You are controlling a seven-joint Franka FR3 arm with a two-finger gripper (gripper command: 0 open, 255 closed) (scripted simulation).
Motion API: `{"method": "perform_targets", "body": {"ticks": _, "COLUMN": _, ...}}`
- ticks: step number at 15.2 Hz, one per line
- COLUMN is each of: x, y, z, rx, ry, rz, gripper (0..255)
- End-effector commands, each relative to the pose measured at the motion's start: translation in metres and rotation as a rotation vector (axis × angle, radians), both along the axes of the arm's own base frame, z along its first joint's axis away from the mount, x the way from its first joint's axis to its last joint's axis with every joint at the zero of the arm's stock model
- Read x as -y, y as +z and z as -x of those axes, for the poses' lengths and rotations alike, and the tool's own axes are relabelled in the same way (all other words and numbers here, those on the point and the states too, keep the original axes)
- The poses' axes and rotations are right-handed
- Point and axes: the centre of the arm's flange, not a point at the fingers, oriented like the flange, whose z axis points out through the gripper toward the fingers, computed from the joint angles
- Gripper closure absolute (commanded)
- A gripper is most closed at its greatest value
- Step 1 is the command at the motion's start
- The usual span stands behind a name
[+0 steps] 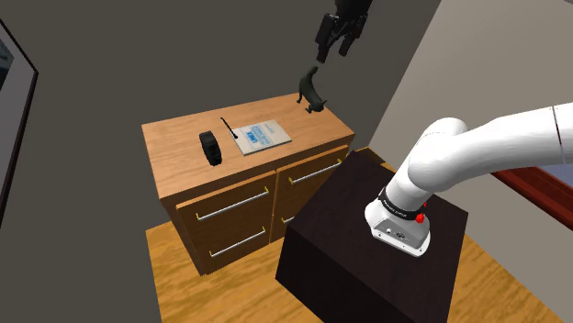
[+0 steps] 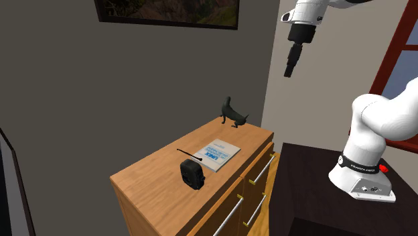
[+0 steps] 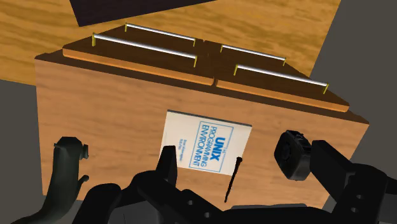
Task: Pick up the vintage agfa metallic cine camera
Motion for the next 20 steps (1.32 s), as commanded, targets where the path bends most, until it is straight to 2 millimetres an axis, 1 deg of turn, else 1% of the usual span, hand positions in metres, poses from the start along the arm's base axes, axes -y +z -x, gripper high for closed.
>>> {"method": "perform_targets", "body": {"ticks": 1, "x": 0.0, "y": 0.0, "z": 0.0, "rx": 0.0, "ry": 0.0, "rz": 0.0, "gripper": 0}}
{"method": "perform_targets", "body": {"ticks": 20, "x": -0.108, "y": -0.177, "z": -0.145, "rx": 0.008, "ry": 0.017, "rz": 0.042, "gripper": 0}}
